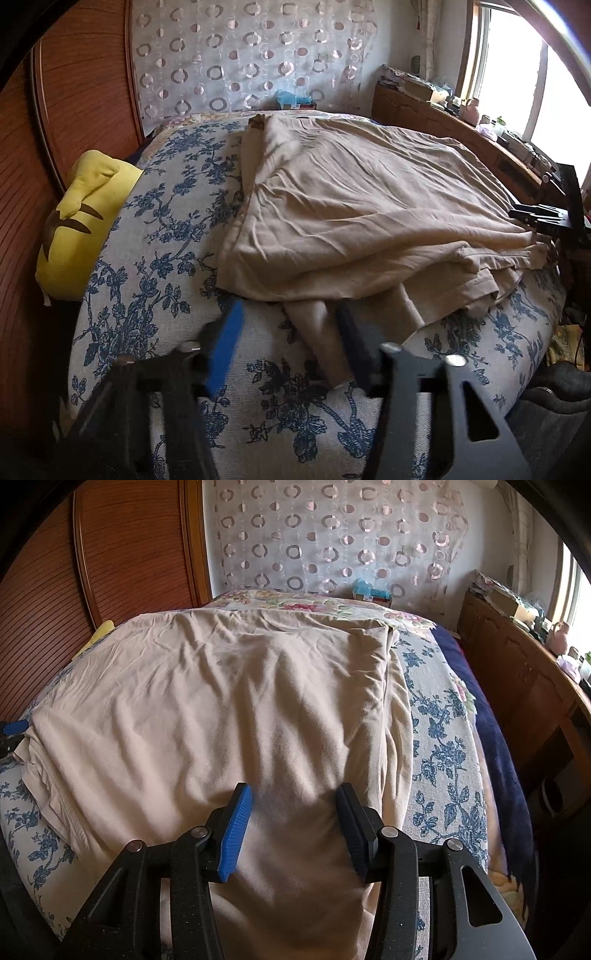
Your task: Fold small clothes
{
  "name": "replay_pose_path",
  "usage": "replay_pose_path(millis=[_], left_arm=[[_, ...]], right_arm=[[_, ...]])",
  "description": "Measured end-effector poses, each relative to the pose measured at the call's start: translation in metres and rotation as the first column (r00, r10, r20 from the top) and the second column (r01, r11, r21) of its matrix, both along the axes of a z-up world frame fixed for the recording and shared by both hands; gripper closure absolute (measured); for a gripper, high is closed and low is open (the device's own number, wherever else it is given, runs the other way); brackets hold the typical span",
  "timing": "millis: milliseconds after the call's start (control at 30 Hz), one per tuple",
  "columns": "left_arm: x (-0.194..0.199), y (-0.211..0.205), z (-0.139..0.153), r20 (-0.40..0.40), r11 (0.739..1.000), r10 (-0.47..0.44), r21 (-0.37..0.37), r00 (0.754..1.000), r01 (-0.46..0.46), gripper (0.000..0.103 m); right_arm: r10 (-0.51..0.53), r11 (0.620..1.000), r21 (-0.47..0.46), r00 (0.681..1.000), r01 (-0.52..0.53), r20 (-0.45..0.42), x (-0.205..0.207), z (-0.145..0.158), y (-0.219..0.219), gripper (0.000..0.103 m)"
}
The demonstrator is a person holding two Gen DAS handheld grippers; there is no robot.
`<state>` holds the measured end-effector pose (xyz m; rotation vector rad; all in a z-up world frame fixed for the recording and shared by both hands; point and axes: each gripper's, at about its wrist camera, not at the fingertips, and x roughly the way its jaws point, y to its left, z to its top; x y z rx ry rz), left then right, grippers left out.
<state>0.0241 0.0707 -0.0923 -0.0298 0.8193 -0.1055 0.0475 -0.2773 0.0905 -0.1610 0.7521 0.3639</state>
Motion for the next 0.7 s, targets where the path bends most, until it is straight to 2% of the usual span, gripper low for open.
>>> replay_pose_path(millis=[33, 67, 133, 200, 267, 433, 600, 667, 700], left_arm=[[0.001, 0.000, 0.000, 0.000, 1.000, 0.001, 0.003, 1.000, -0.001, 0.069], [0.001, -0.002, 0.000, 0.000, 1.000, 0.000, 0.019, 1.000, 0.000, 0.072], [0.001, -0.006, 0.000, -0.001, 0.999, -0.025, 0.035, 1.000, 0.025, 0.092], [0.000, -0.008, 0.001, -0.004, 0.998, -0.033, 0.060, 0.999, 0.033, 0.101], [-0.002, -0.003, 0.003, 0.012, 0.994, 0.002, 0.108, 1.000, -0.003, 0.101], [-0.003, 0.023, 0.005, 0.007, 0.995, 0.059, 0.075, 0.998, -0.059, 0.101], [-0.001, 0.034, 0.009, 0.010, 0.997, 0.083, 0.007, 0.997, -0.083, 0.101], [0.002, 0.037, 0.012, 0.013, 0.996, 0.086, -0.019, 0.996, -0.086, 0.090], [0.004, 0.037, 0.012, 0.016, 0.996, 0.090, -0.024, 0.996, -0.090, 0.076]], right_arm=[[0.000, 1.000, 0.001, 1.000, 0.000, 0.000, 0.000, 0.000, 0.000, 0.053], [0.000, 1.000, 0.000, 1.000, 0.000, 0.000, 0.000, 0.000, 0.000, 0.053], [0.000, 1.000, 0.001, 1.000, 0.000, 0.000, 0.000, 0.000, -0.001, 0.053], [0.001, 1.000, 0.003, 1.000, -0.001, 0.000, -0.001, 0.000, -0.001, 0.053], [0.001, 1.000, 0.004, 1.000, -0.001, 0.000, -0.001, 0.000, -0.001, 0.053], [0.001, 1.000, 0.005, 1.000, -0.001, -0.001, -0.002, 0.000, -0.001, 0.053], [0.001, 1.000, 0.004, 1.000, -0.001, -0.001, -0.002, 0.000, -0.001, 0.053], [0.001, 1.000, 0.007, 1.000, -0.001, -0.001, -0.002, 0.000, -0.001, 0.053], [0.001, 1.000, 0.009, 1.000, -0.001, -0.002, -0.002, 0.000, -0.001, 0.053]])
